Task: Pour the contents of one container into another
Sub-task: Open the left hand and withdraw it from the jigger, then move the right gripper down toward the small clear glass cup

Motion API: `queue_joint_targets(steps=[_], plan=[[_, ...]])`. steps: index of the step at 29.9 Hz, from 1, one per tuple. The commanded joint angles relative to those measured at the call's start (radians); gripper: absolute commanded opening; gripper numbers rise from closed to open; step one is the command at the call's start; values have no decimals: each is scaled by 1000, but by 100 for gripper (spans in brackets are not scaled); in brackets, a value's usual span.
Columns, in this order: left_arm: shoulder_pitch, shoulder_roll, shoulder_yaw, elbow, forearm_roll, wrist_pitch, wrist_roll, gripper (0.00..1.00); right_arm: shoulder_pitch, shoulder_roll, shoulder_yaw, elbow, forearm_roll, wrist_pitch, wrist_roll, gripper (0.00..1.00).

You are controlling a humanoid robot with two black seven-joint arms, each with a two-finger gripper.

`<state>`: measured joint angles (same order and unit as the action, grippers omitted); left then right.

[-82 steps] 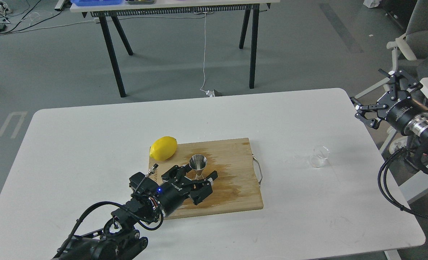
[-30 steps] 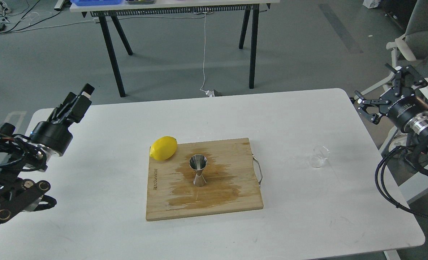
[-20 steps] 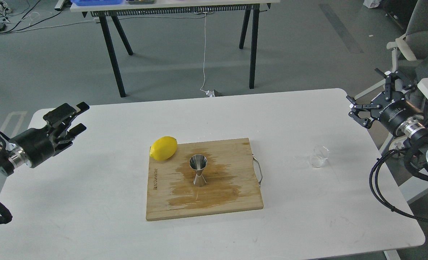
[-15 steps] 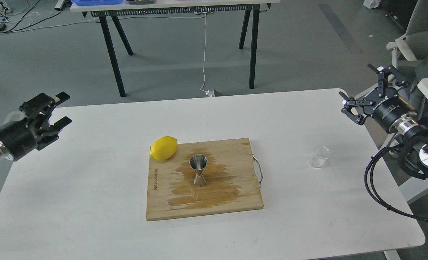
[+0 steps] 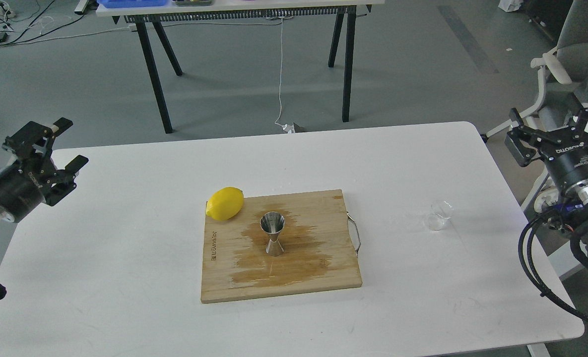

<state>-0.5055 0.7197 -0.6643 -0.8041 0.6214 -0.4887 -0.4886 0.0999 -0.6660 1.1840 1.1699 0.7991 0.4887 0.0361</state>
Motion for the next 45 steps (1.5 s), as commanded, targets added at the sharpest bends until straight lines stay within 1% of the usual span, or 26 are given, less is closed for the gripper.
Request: queue_joint_targets(steps=[1,4,9,12,16,20,25,35,45], plan=[[10,-13,0,9,0,0,0,98,-142,-17,39,77,43,0,-1,98],[12,-14,0,11,0,0,0,98,-244,-23,62,125,52,-44,-1,97],[13,-25,0,13,0,0,0,98,-310,-21,45,151,57,-209,-2,97],[13,-43,0,13,0,0,0,98,-307,-7,33,149,55,-294,-2,97],[16,-46,2,13,0,0,0,98,-289,35,26,140,49,-375,-2,97],[19,-46,2,13,1,0,0,98,-227,54,-3,119,42,-450,-2,97],[24,-46,2,13,1,0,0,98,-123,85,-104,77,42,-508,-1,97],[33,-45,2,13,1,0,0,98,-42,167,-138,24,8,-633,-1,97],[35,-46,0,13,1,0,0,98,43,198,-173,-48,-11,-648,-1,97]])
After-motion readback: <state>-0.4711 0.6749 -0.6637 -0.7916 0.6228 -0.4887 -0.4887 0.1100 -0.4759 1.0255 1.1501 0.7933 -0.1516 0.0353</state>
